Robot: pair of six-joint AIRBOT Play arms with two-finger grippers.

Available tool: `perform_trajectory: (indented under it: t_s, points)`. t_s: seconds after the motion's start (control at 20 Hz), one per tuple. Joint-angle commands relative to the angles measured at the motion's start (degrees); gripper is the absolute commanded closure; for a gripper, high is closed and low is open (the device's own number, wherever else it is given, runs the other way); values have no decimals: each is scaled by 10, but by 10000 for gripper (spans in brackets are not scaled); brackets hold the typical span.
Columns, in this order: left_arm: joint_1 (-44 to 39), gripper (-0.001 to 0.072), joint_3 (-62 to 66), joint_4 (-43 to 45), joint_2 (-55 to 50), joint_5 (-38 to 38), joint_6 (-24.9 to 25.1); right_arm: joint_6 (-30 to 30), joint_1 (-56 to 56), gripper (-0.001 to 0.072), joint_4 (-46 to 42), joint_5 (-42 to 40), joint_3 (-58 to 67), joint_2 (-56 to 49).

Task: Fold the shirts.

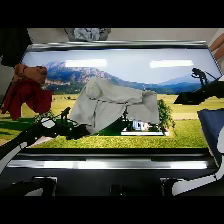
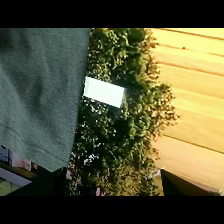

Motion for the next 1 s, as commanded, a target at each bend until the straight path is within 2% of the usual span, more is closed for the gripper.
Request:
perform_trajectory:
  t_s: [0.0,0.1,0.25,0.4,0.45,0.5,0.55,0.7,0.8,0.95]
  points:
    - [-11,670,-4,-5,-3,35,-11,-15,19,-7,24,-12,-7,-40]
    - [-11,671,0,-4,2,33,-8,-16,45,-7,30,-36,-7,-72]
    - [-11,672,2,0,22,33,-6,-16,78,-6,89,-53,-7,-121]
    - [-11,672,2,11,47,32,-5,3,112,10,103,-66,-7,-147]
    - [-11,672,3,11,57,32,-4,9,123,138,105,-76,-6,-146]
    - [-11,672,9,24,65,27,-4,8,131,443,110,-88,-4,-144]
    - [-8,672,23,51,73,10,-4,8,136,662,119,-89,0,-138]
    - [30,673,139,177,109,-113,-7,-57,132,671,169,-102,35,-64]
    - [66,673,274,254,148,-176,-7,-76,124,671,172,-122,78,35]
    - [126,673,553,299,194,-199,-13,-77,96,670,167,-230,140,238]
